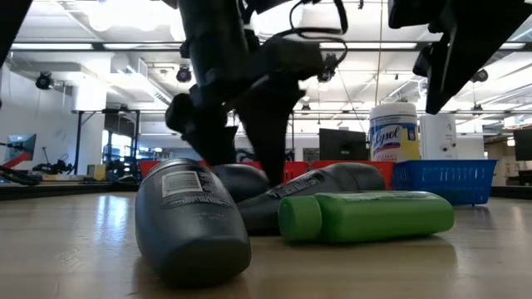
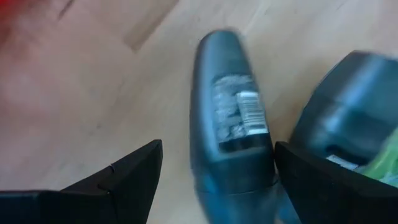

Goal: Pick & Place Travel size toiletries
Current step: Put the deodorant into the middle red bin

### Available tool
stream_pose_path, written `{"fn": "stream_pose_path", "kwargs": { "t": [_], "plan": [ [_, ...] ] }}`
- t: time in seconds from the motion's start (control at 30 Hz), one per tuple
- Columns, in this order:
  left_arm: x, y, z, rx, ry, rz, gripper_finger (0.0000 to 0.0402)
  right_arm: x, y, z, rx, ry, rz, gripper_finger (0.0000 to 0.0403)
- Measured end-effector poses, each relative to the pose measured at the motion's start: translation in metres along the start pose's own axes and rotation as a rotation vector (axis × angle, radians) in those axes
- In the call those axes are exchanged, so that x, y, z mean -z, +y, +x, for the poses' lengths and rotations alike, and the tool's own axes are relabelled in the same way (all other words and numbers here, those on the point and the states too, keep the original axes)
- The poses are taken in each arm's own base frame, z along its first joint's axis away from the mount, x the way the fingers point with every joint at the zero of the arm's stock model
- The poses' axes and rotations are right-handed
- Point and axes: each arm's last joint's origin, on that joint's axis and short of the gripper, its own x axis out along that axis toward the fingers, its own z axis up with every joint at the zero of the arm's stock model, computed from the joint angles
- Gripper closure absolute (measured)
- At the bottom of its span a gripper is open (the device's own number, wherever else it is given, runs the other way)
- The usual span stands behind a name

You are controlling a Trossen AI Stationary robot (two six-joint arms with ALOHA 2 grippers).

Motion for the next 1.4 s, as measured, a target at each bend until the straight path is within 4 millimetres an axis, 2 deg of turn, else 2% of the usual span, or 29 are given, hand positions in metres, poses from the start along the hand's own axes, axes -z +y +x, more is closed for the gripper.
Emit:
{"fn": "stream_pose_path", "kwargs": {
  "t": [0.27,0.53,0.63,0.73,0.8,0.9,1.03,1.17,1.3,1.4],
  "plan": [
    [0.008,0.005,0.013,0.02,0.017,0.017,0.009,-0.001,-0.001,0.001,0.032,-0.038,-0.002,0.0183],
    [0.012,0.009,0.024,0.067,-0.021,0.061,0.0093,-0.002,-0.001,0.001,0.033,-0.04,-0.001,0.0165],
    [0.014,0.011,0.026,0.06,-0.016,0.088,0.0116,-0.002,-0.001,0.001,0.034,-0.041,0.01,0.0157],
    [0.015,0.013,0.025,0.052,-0.005,0.113,0.0162,-0.002,-0.001,0.001,0.034,-0.041,0.014,0.015],
    [0.015,0.013,0.022,0.061,-0.001,0.119,0.019,-0.002,-0.001,0.001,0.033,-0.041,0.021,0.0147],
    [0.015,0.015,0.01,0.064,-0.002,0.122,0.019,-0.001,-0.001,-0.002,0.027,-0.048,0.028,0.0145],
    [0.006,0.021,-0.034,0.053,-0.102,0.072,0.019,-0.001,-0.003,-0.016,0.016,-0.104,0.087,0.0153],
    [-0.006,0.038,-0.07,0.009,-0.279,-0.104,0.019,0.004,-0.012,-0.036,0.079,-0.21,0.218,0.0166],
    [-0.036,0.06,-0.08,0.059,-0.39,-0.285,0.019,0.008,-0.022,-0.053,0.11,-0.293,0.352,0.0173],
    [-0.062,0.079,-0.065,0.078,-0.456,-0.378,0.019,0.008,-0.026,-0.057,0.113,-0.321,0.395,0.0172]
  ]
}}
